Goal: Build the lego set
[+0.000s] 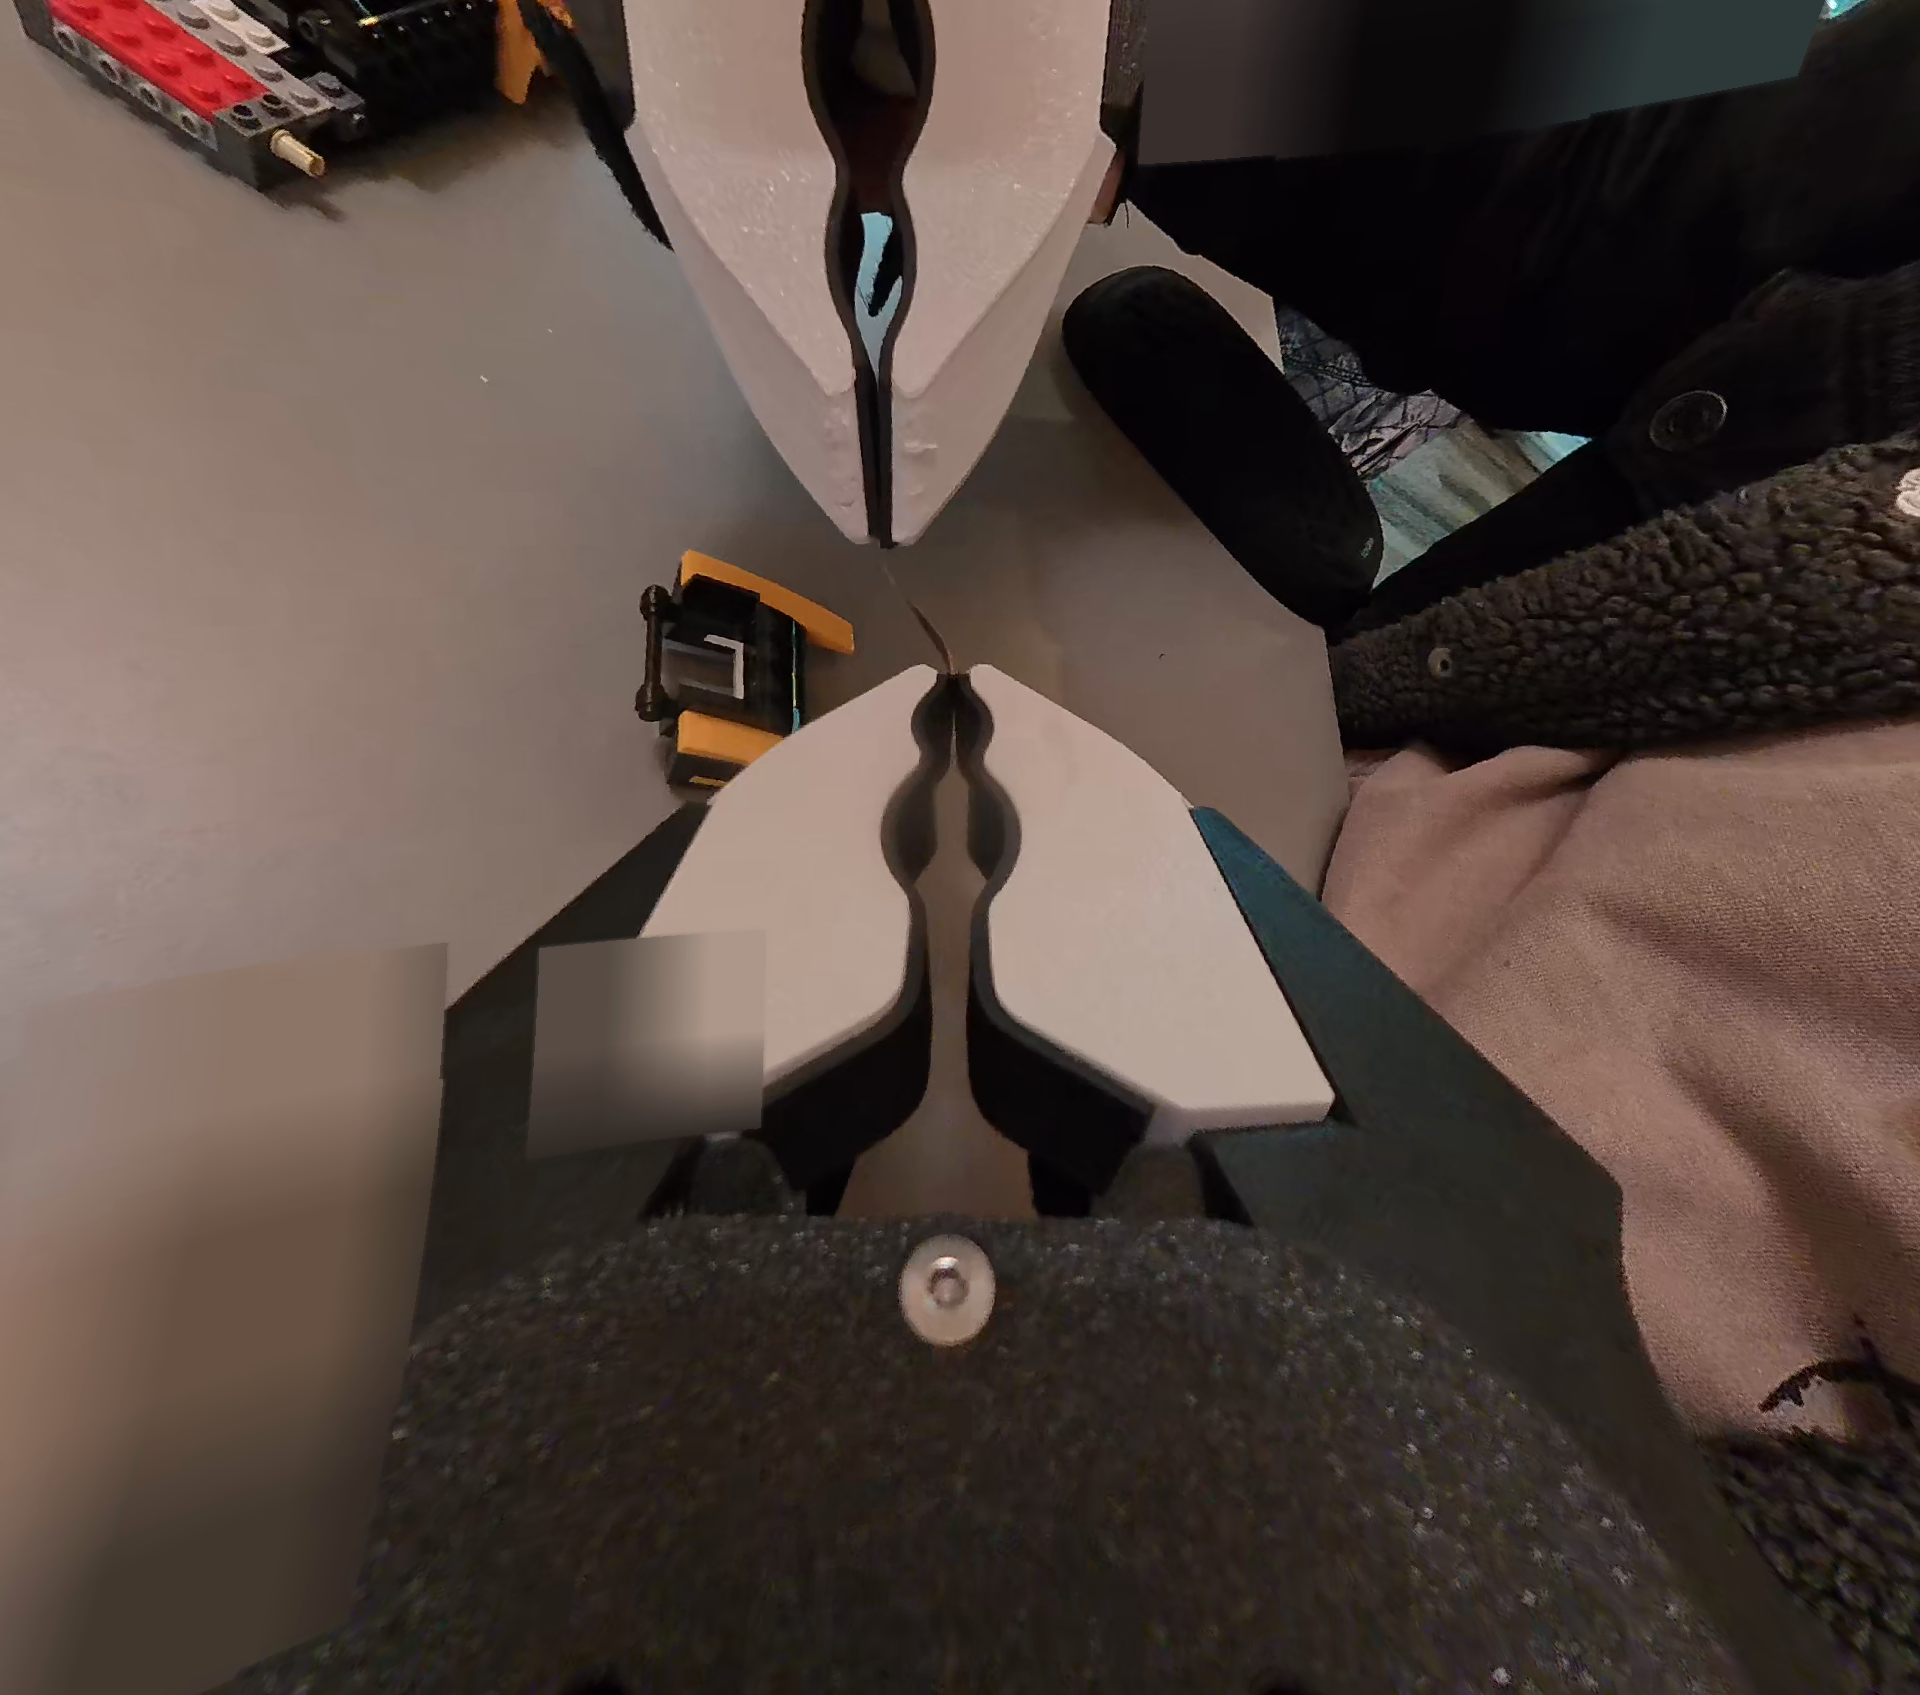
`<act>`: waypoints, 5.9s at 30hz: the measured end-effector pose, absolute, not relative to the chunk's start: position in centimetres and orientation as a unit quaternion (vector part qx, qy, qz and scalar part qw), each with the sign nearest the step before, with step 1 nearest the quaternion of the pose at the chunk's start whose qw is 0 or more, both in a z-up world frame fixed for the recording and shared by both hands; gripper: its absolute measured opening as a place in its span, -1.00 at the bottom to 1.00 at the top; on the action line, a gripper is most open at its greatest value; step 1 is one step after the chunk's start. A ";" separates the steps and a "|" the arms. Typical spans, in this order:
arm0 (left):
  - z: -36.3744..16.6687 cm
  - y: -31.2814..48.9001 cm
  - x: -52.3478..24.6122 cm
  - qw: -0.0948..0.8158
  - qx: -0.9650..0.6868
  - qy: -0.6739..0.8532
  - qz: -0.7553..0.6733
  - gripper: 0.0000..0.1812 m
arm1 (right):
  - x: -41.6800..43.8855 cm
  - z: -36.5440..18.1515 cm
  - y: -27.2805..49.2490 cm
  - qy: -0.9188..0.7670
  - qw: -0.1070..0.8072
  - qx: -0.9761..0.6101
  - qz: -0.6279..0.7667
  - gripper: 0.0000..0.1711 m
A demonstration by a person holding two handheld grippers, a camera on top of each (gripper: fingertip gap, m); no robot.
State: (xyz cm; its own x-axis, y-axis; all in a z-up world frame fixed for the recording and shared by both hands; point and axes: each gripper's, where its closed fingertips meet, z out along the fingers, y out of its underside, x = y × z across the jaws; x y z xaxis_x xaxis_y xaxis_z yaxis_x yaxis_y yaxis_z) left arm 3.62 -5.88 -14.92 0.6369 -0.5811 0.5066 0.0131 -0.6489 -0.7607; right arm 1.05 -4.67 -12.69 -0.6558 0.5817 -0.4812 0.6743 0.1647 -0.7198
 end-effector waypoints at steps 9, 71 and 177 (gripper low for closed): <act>-15.0 -5.9 3.8 0.376 -0.819 0.166 -0.401 -1.00 | 1.0 -13.0 -4.5 0.766 0.054 0.409 -0.493 -1.00; -16.2 -5.8 3.1 0.346 -0.823 0.126 -0.434 -1.00 | 0.9 -13.8 -4.4 0.782 0.050 0.386 -0.486 -1.00; -5.0 -3.9 0.0 0.641 -0.622 0.006 -0.450 -0.98 | 2.6 -4.4 -2.2 0.299 -0.235 0.506 -0.774 -1.00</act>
State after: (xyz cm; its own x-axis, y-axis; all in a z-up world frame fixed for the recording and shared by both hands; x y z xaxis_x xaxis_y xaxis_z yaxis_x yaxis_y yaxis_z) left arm -0.01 -3.95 -4.96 0.5951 -0.5843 0.5518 0.5688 -0.1788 -0.8028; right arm 2.56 -2.17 -4.43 -0.3764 0.6669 -0.6431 -0.0617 -0.7106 -0.7009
